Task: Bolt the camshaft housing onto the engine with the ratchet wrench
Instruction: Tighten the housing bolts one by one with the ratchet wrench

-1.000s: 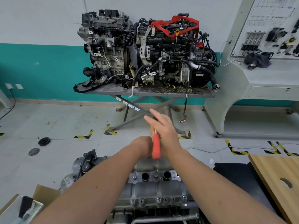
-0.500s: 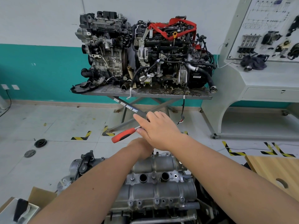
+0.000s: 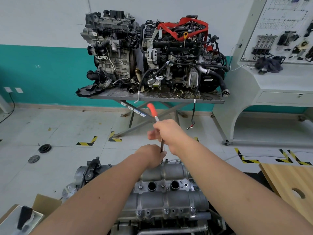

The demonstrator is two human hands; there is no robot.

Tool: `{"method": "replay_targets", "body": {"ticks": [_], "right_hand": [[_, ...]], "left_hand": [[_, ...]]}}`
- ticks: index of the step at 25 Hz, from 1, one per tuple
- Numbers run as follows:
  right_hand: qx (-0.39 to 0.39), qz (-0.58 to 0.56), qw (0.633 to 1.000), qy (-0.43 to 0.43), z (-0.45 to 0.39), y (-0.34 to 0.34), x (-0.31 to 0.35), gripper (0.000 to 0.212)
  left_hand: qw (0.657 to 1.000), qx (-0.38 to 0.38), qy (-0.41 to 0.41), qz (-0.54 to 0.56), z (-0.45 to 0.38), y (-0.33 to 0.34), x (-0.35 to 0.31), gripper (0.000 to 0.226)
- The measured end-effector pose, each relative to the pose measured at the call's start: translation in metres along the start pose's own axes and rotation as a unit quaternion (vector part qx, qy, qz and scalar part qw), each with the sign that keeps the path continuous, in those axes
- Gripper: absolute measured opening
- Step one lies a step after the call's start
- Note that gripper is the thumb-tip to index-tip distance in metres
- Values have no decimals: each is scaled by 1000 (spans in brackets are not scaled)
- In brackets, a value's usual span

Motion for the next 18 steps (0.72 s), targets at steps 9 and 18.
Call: {"method": "replay_targets", "body": {"ticks": [9,18], "right_hand": [[-141,-188,962,-138,9,-16,-22,9],[-180,365,748,-524,43,2,33,31]], "left_hand": [[1000,-21,-16,-4,1,-4,3,21],[991,-119,-34,-42,10,-24,-14,38]]}}
Point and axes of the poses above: each hand's wrist, its own z-axis away from the middle knuckle, its own y-axis out of the palm, x = y × z, the point moved 10 cm from there along -z, towards the middle knuckle, and after that the axes turned 4 degrees about -y, right-handed, at the moved point
